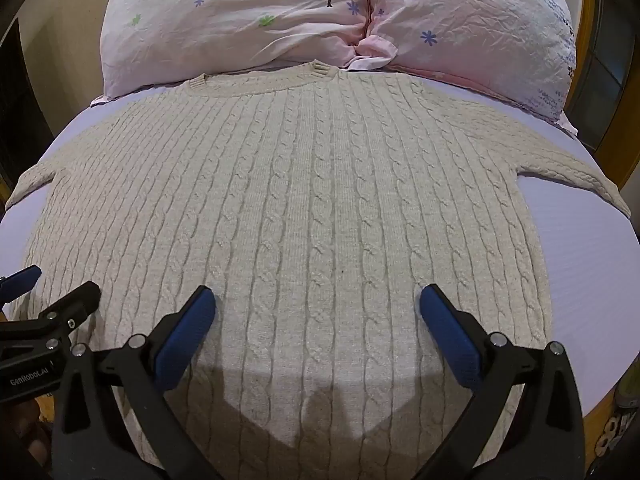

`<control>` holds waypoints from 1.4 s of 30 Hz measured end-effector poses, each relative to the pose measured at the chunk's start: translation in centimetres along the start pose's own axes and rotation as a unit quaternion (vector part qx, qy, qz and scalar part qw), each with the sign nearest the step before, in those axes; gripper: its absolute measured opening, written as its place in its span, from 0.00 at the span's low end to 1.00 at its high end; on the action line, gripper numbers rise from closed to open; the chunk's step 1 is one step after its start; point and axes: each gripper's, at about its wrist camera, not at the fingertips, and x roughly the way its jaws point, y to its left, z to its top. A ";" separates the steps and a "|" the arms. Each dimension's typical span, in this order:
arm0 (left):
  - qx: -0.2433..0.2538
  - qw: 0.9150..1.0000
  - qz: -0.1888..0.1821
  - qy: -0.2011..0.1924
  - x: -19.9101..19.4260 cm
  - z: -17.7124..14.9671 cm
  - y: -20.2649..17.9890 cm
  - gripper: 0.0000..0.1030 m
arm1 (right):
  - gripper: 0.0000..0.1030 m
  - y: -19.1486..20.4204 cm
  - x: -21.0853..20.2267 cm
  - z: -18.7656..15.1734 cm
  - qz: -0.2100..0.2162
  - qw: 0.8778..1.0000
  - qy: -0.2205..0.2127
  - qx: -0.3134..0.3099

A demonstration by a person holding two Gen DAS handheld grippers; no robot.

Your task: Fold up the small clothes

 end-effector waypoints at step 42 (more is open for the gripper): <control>0.000 1.000 0.002 -0.012 -0.3 -0.2 0.0 0.99 | 0.98 0.2 0.6 0.3 0.012 1.000 0.003 -0.016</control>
